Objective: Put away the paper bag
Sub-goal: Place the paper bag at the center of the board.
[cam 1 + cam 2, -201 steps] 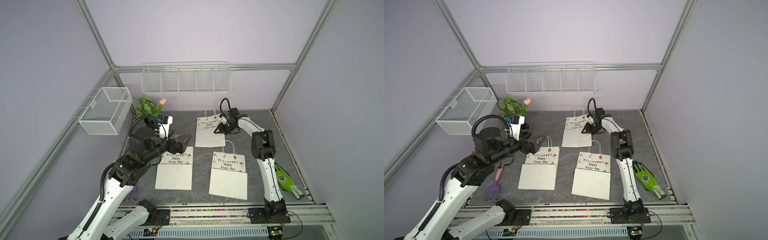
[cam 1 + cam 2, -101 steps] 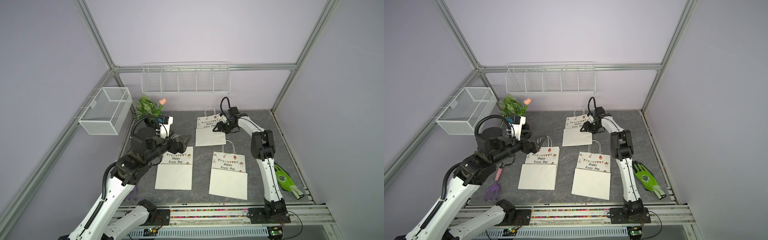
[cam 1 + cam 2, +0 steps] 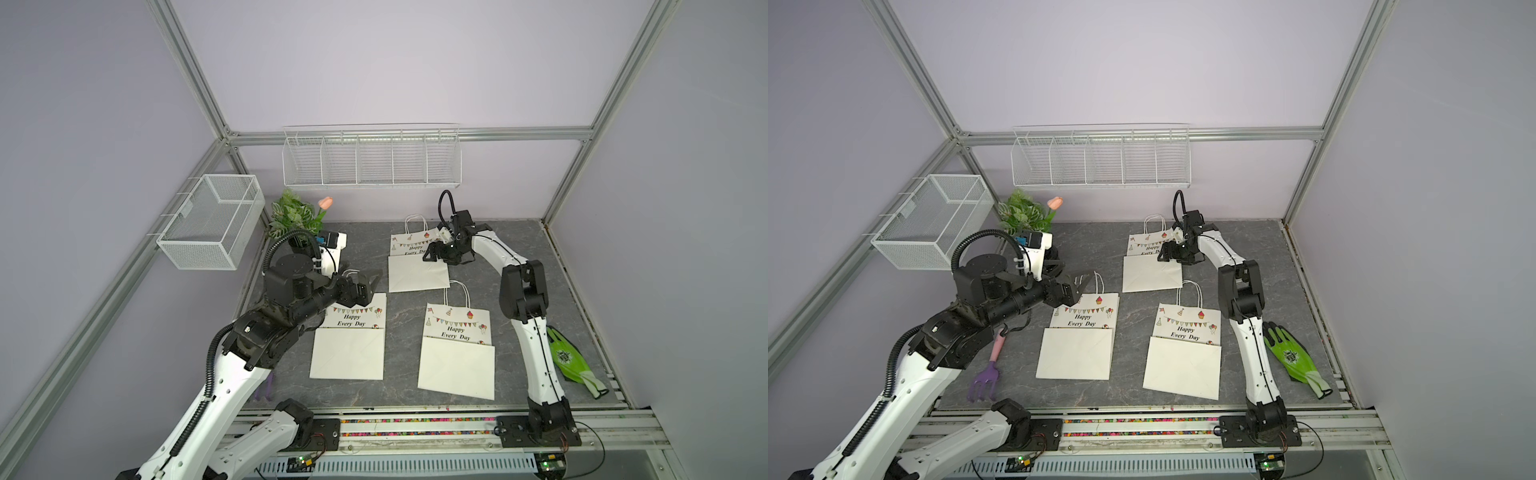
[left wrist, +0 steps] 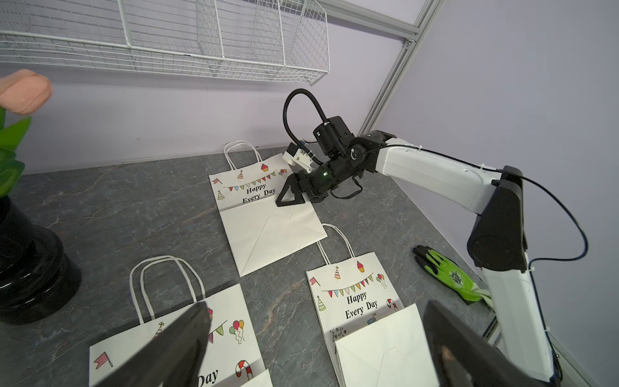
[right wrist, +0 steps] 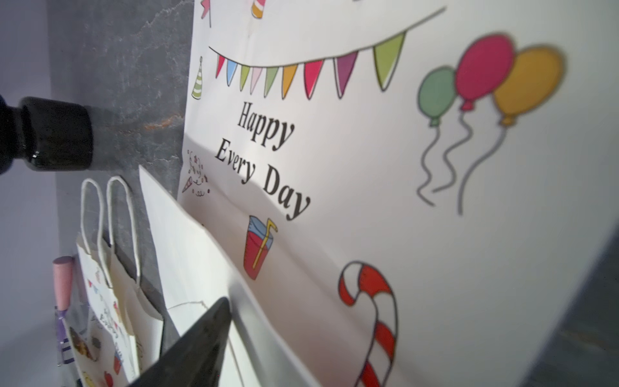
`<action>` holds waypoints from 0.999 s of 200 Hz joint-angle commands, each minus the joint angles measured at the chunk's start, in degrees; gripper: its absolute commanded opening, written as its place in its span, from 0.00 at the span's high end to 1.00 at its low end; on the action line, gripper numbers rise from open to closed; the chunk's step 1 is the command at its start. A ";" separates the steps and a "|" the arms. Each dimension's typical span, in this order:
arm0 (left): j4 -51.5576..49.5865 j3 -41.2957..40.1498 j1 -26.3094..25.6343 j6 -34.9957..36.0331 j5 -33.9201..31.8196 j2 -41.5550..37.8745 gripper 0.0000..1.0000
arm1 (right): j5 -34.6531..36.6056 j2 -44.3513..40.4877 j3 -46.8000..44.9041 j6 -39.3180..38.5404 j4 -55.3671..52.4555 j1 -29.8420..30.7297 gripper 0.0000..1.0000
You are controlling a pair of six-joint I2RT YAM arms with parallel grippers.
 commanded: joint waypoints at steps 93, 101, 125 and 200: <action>-0.38 0.73 0.25 0.61 -2.34 0.47 0.00 | 0.09 -0.36 0.15 -0.13 -4.72 1.35 0.12; -0.57 0.85 0.25 0.70 -2.47 0.40 0.00 | -0.26 -0.42 0.06 -0.08 -4.81 1.21 0.12; -0.32 0.56 0.28 0.82 -2.80 0.67 0.00 | -2.64 -1.39 -0.72 0.80 -3.65 0.94 0.12; 6.11 -5.53 0.28 0.62 -15.31 3.58 0.00 | 13.06 -20.21 -11.01 -7.20 -1.20 -0.15 0.02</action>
